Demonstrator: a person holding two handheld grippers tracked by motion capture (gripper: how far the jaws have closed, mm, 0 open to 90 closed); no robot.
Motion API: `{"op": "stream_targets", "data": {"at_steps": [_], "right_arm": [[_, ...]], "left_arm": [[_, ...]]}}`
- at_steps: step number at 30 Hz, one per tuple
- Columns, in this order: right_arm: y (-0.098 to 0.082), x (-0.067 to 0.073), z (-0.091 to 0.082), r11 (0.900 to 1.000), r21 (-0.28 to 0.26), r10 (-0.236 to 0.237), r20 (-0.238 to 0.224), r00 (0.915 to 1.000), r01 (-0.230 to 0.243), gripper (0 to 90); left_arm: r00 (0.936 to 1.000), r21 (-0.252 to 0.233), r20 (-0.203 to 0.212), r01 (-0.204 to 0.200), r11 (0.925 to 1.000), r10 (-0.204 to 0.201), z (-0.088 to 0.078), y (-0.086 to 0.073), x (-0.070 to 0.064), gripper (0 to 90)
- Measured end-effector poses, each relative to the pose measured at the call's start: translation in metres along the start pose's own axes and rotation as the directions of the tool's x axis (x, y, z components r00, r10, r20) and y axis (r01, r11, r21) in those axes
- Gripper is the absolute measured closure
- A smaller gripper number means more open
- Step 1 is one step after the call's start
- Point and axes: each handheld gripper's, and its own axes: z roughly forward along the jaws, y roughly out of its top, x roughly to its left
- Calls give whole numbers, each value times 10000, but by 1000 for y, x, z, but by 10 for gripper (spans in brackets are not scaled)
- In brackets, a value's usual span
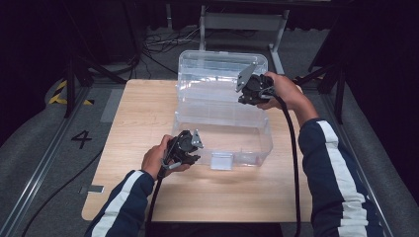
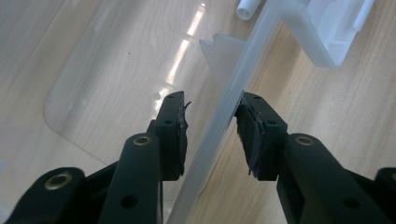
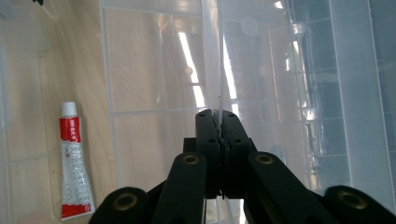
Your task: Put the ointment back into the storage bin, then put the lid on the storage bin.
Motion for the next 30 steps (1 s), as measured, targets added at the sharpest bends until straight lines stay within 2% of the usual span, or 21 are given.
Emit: {"op": "stream_targets", "data": {"at_steps": [1,4,8,13,16,30], "right_arm": [[0,1,0,10000,-18,-13,23,10000,13,886],[-2,3,0,9999,-89,-76,229,9997,78,885],[-5,4,-1,9998,-221,37,165,9999,-33,885],[-6,6,-2,9999,-161,42,332,9994,-37,884],[-4,13,-3,9999,-105,-105,471,9988,110,883],[-7,26,-8,9998,-124,-174,386,9991,179,879]], "left_arm": [[9999,-35,-102,22,10000,-22,1,1,0,629],[10000,-40,-73,-6,10000,6,2,2,1,622],[10000,-40,-67,39,10000,-39,4,4,4,614],[9999,-98,-137,-56,9999,54,4,4,3,604],[9998,-94,-201,-8,10000,7,4,4,3,597],[9990,-208,-401,-193,9996,185,5,2,0,583]]}}
